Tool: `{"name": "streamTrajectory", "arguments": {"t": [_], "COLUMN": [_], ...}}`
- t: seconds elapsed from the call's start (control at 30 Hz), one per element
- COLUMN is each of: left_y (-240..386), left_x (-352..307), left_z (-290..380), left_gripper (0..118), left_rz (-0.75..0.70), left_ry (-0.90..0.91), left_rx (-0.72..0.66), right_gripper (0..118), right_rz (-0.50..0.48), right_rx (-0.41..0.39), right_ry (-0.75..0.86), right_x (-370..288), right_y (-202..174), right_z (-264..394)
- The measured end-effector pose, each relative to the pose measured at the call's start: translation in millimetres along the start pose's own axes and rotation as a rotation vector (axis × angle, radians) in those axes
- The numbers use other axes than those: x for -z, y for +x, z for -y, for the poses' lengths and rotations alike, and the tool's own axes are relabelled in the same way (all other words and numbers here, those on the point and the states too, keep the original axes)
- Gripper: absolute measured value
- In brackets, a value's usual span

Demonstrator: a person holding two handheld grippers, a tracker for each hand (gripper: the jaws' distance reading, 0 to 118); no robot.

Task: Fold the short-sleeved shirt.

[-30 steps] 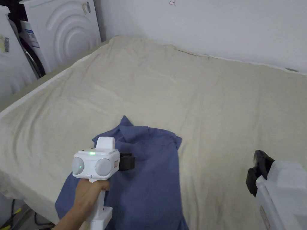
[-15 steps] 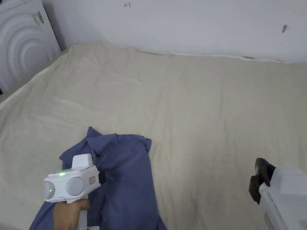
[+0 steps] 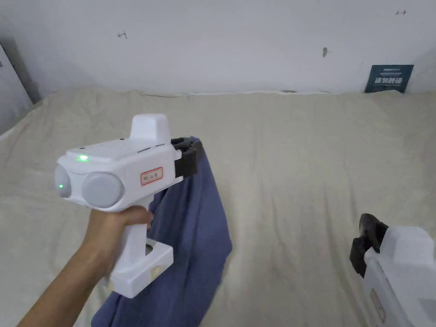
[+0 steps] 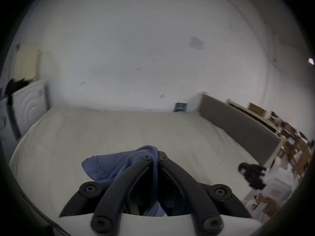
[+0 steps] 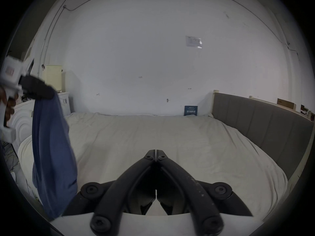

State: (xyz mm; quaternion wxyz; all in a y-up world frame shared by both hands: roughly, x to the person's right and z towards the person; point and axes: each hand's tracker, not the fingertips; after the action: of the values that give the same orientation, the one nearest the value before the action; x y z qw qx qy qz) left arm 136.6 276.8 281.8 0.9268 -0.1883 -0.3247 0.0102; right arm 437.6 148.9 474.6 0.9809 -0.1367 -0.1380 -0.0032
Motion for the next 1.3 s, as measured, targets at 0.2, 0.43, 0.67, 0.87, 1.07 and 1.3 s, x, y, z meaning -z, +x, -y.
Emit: {"name": "streamTrajectory", "arguments": {"t": [0.2, 0.43, 0.67, 0.87, 1.07, 1.3], "left_y": [73.9, 115.7, 113.6, 112.3, 122.0, 98.3], "left_x": [55.1, 132.0, 191.6, 199.5, 176.9, 109.3], "left_z": [-19.5, 63.4, 194.8, 243.4, 200.8, 113.4], "left_gripper": [2, 2, 2, 2, 81, 115], "left_rz": [0.151, 0.236, 0.109, 0.049, 0.022, 0.005], "left_ry": [-0.012, -0.287, -0.638, -0.691, -0.612, -0.241], "left_rx": [0.07, 0.074, 0.089, 0.049, 0.041, -0.086], "right_gripper": [1, 1, 1, 1, 1, 1], "right_rz": [0.095, 0.174, 0.181, 0.153, 0.132, 0.117], "right_rx": [0.016, 0.033, 0.04, 0.039, 0.033, 0.01], "right_ry": [0.012, -0.008, -0.049, -0.08, -0.065, 0.01], "right_x": [-22.0, -35.3, -31.1, -24.6, -24.0, -29.4], "right_y": [38.3, 73.8, 79.6, 70.7, 63.2, 54.6], "right_z": [2.8, 12.6, 24.8, 31.2, 23.5, -6.2]}}
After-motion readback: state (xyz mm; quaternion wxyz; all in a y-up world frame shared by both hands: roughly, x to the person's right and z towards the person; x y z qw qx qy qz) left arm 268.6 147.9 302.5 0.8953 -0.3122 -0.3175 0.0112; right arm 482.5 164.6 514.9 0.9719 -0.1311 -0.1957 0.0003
